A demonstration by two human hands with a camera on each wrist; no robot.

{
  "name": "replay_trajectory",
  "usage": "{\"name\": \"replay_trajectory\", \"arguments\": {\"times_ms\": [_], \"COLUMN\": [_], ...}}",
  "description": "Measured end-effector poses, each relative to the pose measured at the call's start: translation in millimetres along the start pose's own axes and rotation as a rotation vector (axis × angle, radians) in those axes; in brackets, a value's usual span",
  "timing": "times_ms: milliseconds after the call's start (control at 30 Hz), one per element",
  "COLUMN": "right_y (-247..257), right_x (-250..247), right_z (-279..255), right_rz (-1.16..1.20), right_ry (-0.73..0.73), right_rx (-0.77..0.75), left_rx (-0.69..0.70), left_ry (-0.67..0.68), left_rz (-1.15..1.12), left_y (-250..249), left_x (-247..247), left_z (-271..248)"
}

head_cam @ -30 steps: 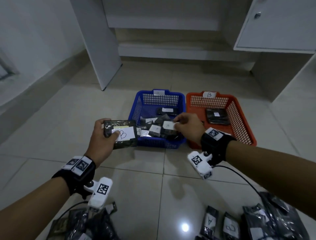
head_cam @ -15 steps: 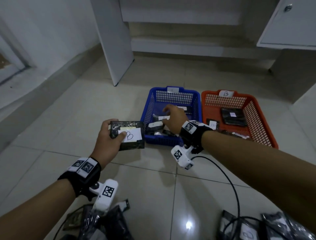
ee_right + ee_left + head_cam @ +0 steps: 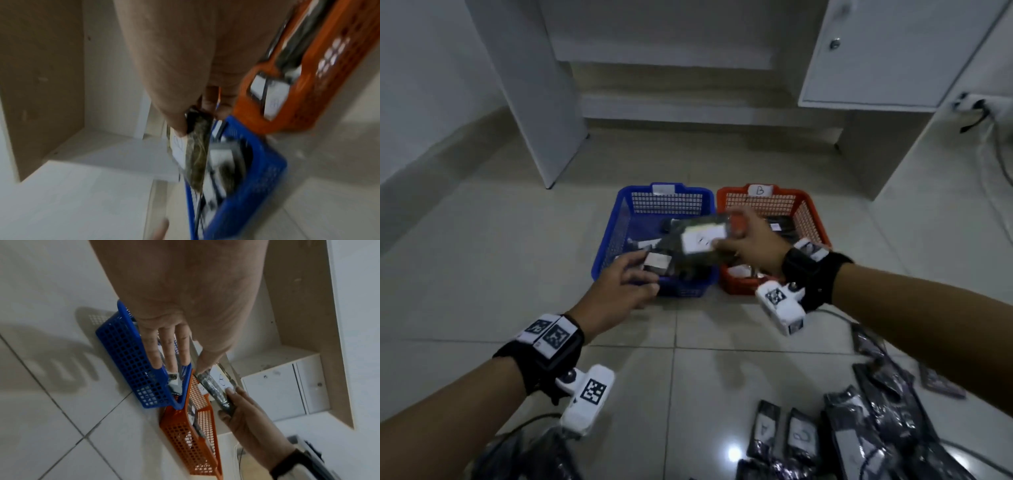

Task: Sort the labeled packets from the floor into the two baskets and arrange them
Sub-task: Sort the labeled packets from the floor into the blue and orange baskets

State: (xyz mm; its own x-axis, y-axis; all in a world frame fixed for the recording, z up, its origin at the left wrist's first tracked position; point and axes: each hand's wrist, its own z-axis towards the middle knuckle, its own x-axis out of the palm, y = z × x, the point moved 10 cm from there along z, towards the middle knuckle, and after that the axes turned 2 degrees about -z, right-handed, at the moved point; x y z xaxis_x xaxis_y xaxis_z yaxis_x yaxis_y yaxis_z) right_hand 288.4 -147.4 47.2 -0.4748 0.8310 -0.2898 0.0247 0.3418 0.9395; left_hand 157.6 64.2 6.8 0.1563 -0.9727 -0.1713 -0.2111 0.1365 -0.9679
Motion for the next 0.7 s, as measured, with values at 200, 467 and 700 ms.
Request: {"name": "replay_trajectory", "arguments": {"times_ms": [200,467,700], "right_y": [-46,-108,-110], "right_x": [-155,-166,-172], "right_z": [10,14,16], "right_rz": [-0.348,-0.1,-0.295], "right_ry": [-0.502,-0.462,-0.419], "right_rx": [0.172,0.326,0.38], "left_rx": [-0.022,-0.025,-0.049], "left_ry": [0.2,0.385,0.45], "left_rz": [0.235,0.43,0.497], "left_y": [13,37,59], "left_x": [50,102,110], "left_z": [-3,-2,-10]}}
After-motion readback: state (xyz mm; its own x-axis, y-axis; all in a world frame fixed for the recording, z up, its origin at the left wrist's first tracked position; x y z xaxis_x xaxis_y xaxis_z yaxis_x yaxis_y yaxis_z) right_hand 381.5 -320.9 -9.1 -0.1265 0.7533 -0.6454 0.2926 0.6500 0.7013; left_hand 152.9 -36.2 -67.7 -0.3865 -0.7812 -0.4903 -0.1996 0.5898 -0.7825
